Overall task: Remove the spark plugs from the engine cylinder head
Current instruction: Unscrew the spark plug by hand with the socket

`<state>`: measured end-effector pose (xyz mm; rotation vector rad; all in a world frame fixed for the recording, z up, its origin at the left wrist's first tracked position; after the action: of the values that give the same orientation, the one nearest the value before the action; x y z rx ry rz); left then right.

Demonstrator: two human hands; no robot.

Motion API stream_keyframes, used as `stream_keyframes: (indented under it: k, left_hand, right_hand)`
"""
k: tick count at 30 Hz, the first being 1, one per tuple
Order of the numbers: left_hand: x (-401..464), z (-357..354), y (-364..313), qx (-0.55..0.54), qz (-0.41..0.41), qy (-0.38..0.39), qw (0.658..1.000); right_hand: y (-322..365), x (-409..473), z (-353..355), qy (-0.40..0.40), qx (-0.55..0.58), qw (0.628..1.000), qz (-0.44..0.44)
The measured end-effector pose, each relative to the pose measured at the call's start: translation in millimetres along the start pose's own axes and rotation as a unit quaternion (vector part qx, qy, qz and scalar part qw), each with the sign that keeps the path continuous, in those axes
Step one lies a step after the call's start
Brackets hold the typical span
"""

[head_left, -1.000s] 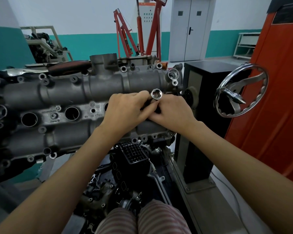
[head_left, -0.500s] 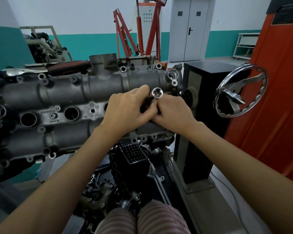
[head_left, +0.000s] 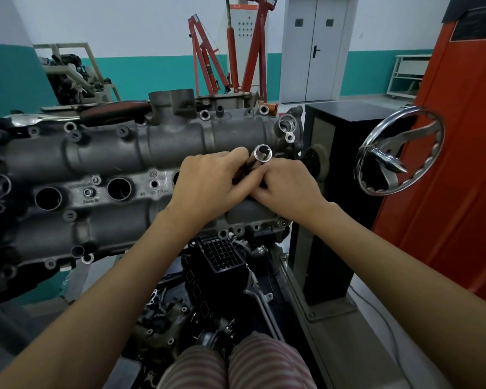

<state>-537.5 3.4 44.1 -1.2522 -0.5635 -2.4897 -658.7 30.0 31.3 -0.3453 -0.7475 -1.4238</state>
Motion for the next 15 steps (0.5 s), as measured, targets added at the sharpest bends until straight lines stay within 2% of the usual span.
stream_keyframes:
  k: [15]
  left_hand:
    - [-0.2, 0.0, -1.1, 0.017, -0.023, -0.021, 0.999]
  right_hand:
    - [-2.4, 2.0, -3.3, 0.001, -0.021, 1.000, -0.017]
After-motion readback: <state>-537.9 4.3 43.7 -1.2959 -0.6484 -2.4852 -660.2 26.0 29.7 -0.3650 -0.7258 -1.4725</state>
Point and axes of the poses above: each hand's wrist, its own x-axis towards the middle knuckle, its own z-axis out of the back of the hand, y = z × x, the point moved 3 cm from there along x, towards the middle knuckle, and after that the axes turned 13 degrees about -z, right-handed, at the moved point
